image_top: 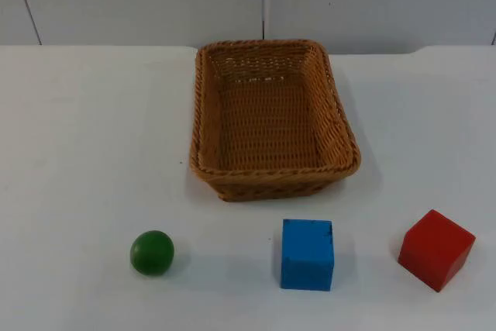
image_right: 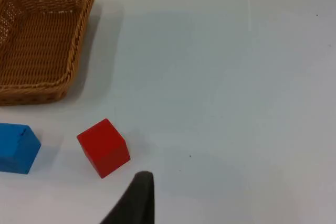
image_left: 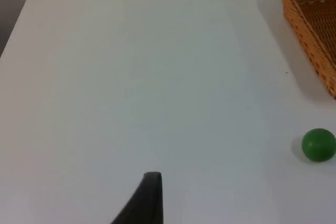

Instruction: Place all geometric objects except the red cube into the basket.

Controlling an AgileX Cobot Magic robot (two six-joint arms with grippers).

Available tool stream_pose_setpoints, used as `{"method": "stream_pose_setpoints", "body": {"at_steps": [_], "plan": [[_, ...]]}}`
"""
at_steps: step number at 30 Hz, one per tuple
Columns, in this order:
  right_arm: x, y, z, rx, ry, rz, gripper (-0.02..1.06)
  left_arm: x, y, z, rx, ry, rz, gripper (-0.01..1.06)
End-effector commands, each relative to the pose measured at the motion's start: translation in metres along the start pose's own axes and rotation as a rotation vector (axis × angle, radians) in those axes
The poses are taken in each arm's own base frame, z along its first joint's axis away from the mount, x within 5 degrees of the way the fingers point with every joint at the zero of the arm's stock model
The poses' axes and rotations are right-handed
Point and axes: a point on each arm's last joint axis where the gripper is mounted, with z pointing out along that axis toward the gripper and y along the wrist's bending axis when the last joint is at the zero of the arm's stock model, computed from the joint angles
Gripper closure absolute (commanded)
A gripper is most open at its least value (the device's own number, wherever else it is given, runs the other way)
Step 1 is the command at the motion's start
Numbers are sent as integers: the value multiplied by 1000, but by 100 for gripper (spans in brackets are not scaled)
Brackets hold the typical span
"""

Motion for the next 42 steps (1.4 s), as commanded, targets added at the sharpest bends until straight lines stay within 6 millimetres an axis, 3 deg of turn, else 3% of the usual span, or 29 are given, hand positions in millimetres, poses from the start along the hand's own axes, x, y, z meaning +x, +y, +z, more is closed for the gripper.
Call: {"method": "stream_pose_setpoints", "body": {"at_steps": [1,5,8,9,14,15,18,21,22,26,34,42], "plan": [[-4,0,-4,9,-39,-4,-1,0,0,0,-3,-14,-6,0],[-21,0,-9,9,-71,-24,-1,-8,0,1,2,3,-10,0],[-47,1,1,9,-35,-46,-1,-24,0,2,8,38,-37,0],[-47,1,1,9,-35,-46,-1,-24,0,2,8,38,-37,0],[-84,2,39,8,38,-49,-1,-56,3,20,10,148,-56,0],[-84,2,39,8,38,-49,-1,-56,3,20,10,148,-56,0],[-96,3,70,5,119,-50,-1,-73,5,36,10,204,-65,0],[-98,3,101,4,218,-50,-1,-83,6,54,13,245,-73,0],[-98,3,101,4,218,-50,-1,-83,6,54,13,245,-73,0],[-93,4,133,2,353,-49,-1,-88,8,79,25,313,-69,0],[-90,4,144,1,407,-48,-1,-95,6,106,112,431,58,0],[-90,4,144,2,396,-49,-1,-98,-11,156,311,520,69,0]]}}
